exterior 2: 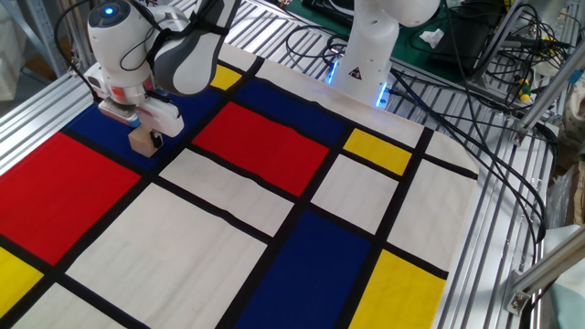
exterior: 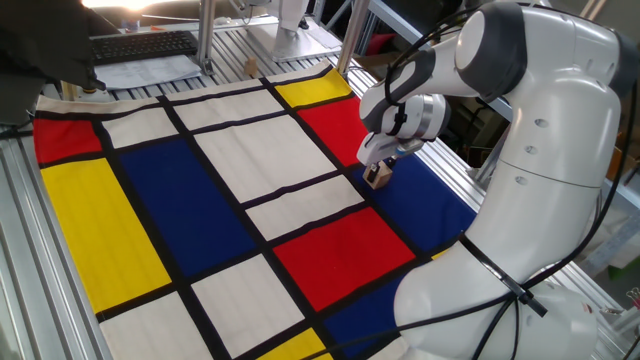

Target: Pick up the small block on the left and move it to the right

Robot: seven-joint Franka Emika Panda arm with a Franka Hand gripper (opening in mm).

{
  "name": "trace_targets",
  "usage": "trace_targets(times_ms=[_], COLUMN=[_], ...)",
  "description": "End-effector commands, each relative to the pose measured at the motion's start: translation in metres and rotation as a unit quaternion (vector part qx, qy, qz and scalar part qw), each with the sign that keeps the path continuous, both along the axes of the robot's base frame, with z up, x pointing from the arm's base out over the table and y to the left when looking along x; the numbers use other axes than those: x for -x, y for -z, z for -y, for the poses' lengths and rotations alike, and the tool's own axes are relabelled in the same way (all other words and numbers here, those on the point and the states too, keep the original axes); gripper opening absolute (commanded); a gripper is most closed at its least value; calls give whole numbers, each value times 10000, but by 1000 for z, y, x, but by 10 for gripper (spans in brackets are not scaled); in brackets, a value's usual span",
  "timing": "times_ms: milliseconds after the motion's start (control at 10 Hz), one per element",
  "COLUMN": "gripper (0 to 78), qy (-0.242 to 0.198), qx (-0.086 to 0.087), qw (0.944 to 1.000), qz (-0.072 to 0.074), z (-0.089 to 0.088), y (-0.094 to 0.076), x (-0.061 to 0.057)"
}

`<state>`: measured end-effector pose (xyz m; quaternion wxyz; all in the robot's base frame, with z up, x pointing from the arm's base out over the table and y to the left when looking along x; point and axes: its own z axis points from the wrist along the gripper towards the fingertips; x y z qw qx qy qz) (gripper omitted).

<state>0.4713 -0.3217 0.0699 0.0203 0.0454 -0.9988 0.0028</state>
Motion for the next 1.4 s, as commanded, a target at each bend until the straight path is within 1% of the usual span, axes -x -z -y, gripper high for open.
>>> trace_targets(times_ms=[100, 200, 300, 700, 900, 1100, 1200, 1300, 1400], gripper=[11, 11, 11, 11, 11, 11, 11, 11, 11], qy=[14, 127, 151, 214, 220, 258, 259, 272, 304], qx=[8, -86, -71, -75, -48, -40, -26, -9, 10], qw=[10000, 9999, 9999, 9997, 9997, 9996, 9996, 9996, 9995], qz=[16, 14, -3, -17, -70, -75, -76, -96, -112], z=[1, -11, -15, -24, -39, -61, -67, -83, -93], y=[-1, -28, -33, -41, -48, -51, -52, -54, -57], x=[-1, -7, -9, -8, -7, -4, -4, -3, -1])
